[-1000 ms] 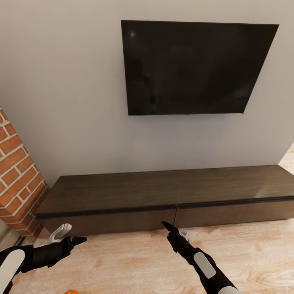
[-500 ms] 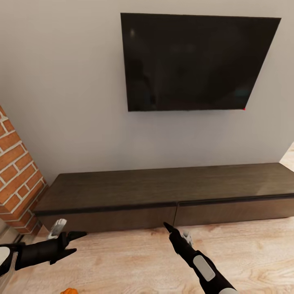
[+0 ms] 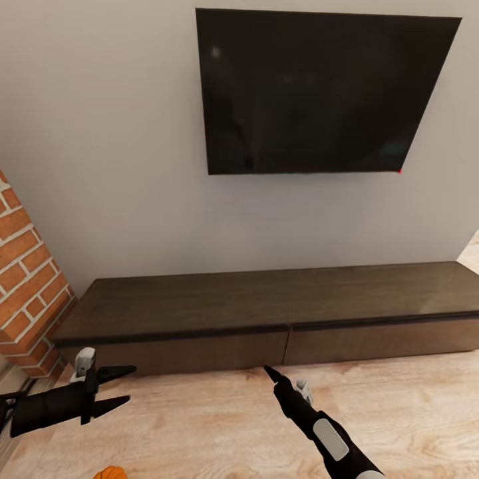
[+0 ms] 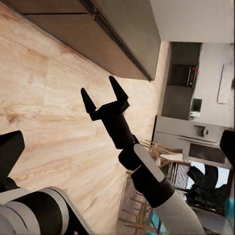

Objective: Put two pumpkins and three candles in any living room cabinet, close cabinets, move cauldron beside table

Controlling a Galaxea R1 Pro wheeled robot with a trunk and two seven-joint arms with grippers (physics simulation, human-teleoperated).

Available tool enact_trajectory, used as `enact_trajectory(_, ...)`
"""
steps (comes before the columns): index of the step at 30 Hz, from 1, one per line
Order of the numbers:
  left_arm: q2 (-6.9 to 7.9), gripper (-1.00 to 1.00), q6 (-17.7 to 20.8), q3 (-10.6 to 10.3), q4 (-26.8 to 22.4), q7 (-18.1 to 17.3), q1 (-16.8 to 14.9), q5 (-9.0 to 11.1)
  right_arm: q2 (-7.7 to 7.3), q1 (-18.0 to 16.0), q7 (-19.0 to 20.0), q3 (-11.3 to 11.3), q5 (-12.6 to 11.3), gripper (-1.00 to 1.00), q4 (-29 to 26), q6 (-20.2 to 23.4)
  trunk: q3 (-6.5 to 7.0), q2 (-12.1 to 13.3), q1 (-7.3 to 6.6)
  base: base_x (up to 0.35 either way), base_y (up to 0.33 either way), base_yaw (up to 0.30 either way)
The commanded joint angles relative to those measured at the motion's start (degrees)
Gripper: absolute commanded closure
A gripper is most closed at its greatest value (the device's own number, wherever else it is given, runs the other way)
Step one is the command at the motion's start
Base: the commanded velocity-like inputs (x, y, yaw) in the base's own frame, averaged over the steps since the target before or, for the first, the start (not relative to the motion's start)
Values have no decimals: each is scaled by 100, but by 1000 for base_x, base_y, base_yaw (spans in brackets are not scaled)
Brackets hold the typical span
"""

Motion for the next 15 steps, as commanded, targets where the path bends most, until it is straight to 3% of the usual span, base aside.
enact_trajectory(1,35,-100,0,-38,1,-136,0,22,3,0,0,0,8,-100,-2,-11,-18,-42,23,0,0,0)
enact_trajectory(7,234,-100,0,-104,19,-750,8,63,-45,0,99,-3,13,-100,-29,-24,-126,-282,154,0,0,0)
enact_trajectory(8,257,-100,0,-111,22,-846,9,64,-53,0,246,-5,15,-100,-31,-26,-144,-322,176,0,0,0)
enact_trajectory(13,294,-100,0,-123,27,-1066,11,67,-72,0,1723,-13,19,-100,0,-286,-234,-523,286,0,0,0)
enact_trajectory(15,298,-100,0,-124,27,-1094,15,67,-68,0,2056,-17,21,-100,16,-543,-270,-603,330,0,0,0)
